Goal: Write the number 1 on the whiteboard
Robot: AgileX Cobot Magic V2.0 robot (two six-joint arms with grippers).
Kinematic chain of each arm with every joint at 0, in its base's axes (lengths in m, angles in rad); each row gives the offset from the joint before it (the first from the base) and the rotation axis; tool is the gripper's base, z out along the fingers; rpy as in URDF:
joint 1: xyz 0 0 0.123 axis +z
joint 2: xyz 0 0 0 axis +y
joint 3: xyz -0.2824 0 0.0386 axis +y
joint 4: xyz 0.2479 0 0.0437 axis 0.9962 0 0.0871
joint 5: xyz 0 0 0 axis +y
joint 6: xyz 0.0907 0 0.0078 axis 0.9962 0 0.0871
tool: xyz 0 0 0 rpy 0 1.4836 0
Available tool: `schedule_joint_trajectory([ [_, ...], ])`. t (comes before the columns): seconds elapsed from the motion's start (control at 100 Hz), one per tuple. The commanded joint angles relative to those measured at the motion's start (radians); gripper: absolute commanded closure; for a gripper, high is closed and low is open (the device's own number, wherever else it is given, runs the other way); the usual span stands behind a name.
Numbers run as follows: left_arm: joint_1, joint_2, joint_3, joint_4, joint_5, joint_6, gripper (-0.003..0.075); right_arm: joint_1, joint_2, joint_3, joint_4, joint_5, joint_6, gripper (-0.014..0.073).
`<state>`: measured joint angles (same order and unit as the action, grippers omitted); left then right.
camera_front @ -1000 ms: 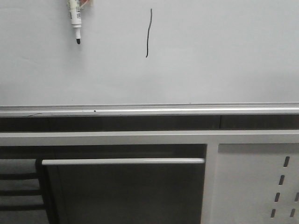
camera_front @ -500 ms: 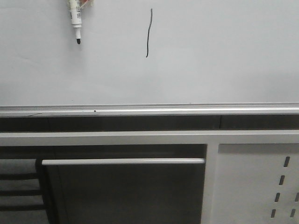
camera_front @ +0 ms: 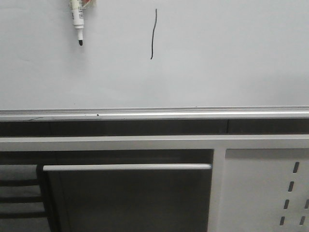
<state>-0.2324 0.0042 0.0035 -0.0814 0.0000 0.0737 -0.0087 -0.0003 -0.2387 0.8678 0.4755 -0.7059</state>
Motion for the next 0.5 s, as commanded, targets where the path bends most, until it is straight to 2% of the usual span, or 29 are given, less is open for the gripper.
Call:
schedule_joint_trajectory([
  [0.0,0.033,-0.033,0.043,-0.007,-0.083,-0.038,0.0741,-0.006,0.010,-0.024,0.025,-0.048,-0.009,0.0659],
  [0.1,0.038,-0.031,0.043,-0.001,-0.020,-0.039,0.0741,-0.006,0.012,-0.024,0.025,-0.045,-0.009,0.0659],
  [0.49,0.018,-0.031,0.041,0.004,-0.016,-0.039,0.0741,-0.006,0.012,-0.024,0.025,-0.043,-0.009,0.0659],
])
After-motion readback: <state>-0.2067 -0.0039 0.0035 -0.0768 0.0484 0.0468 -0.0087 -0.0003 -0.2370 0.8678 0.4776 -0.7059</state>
